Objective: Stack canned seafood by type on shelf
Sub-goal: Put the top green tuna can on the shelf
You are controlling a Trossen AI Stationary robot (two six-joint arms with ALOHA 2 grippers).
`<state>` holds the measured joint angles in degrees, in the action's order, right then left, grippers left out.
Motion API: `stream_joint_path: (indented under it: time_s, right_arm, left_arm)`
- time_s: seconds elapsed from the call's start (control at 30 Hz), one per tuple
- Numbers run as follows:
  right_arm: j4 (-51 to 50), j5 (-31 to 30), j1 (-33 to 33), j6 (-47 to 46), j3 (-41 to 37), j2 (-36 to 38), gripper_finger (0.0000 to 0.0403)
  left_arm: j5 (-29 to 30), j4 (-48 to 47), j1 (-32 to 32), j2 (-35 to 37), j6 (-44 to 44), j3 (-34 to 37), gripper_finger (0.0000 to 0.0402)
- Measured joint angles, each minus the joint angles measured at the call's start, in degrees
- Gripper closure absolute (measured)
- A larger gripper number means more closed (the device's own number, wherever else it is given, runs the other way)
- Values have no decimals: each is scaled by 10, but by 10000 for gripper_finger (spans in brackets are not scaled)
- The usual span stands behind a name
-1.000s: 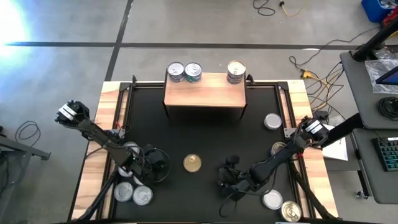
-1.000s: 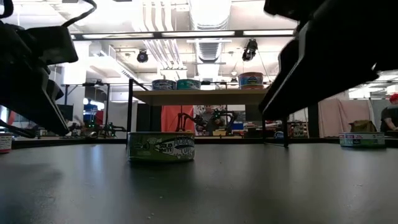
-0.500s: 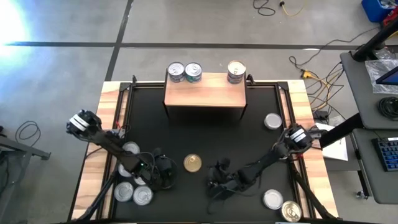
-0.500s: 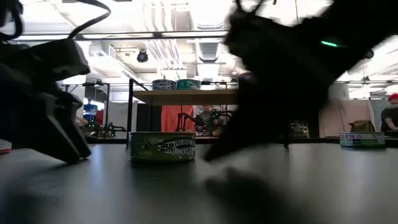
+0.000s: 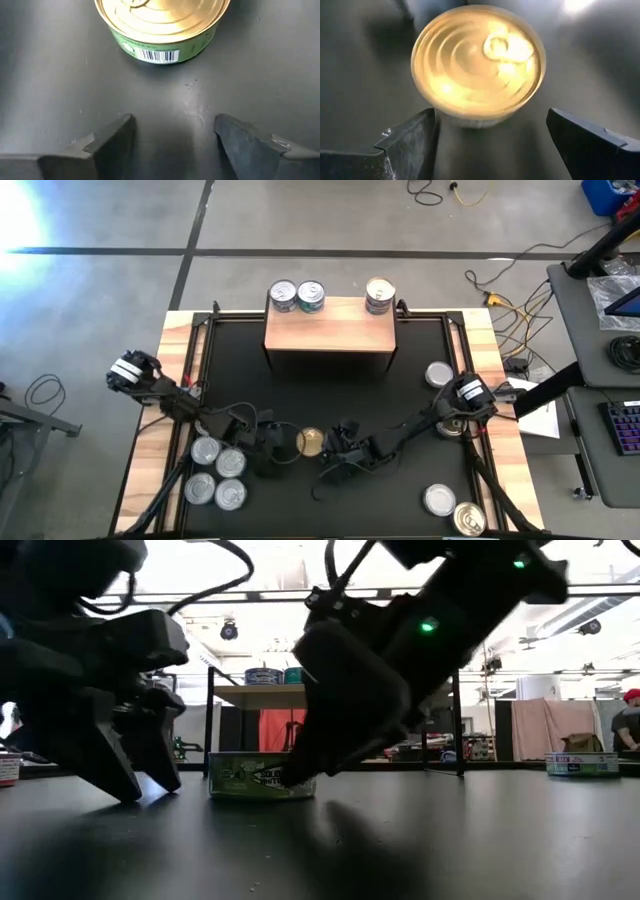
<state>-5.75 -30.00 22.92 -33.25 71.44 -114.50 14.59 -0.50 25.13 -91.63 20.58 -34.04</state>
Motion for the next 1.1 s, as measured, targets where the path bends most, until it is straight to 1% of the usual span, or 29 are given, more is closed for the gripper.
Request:
stream_joint_path:
  time_s: [0.07, 0.17, 0.27, 0.4, 0.47, 0.57, 0.7, 0.83, 0.97, 1.1]
  right_arm:
    - [5, 1, -7, 3, 7, 0, 30]
    - [7, 4, -15, 4, 12, -2, 30]
    - [19, 5, -20, 4, 12, -10, 30]
    - [31, 5, -25, 10, 12, -20, 30]
    - [44, 8, -25, 25, 12, -20, 30]
    - [53, 9, -23, 69, 11, -17, 30]
    - [44, 7, -22, 92, 18, -13, 30]
    - [41, -3, -22, 63, 20, -11, 30]
    - [15, 1, -20, 63, 20, -11, 30]
    - [-23, 10, -14, 59, 20, -11, 30]
  left_arm:
    - [-21, 4, -19, -1, -18, 0, 108]
    - [-46, 16, -44, -2, -32, 0, 104]
    - [-56, 38, -60, -4, -36, -3, 113]
    - [-59, 66, -62, -6, -40, -6, 130]
    - [-88, 88, -63, -6, -54, -10, 134]
    - [-118, 86, -62, -18, -62, -27, 136]
    - [-122, 71, -62, -48, -62, -58, 137]
    - [-128, 43, -65, -76, -63, -92, 134]
    - [-131, 26, -68, -83, -93, -108, 133]
    - [-137, 32, -70, -83, -110, -111, 133]
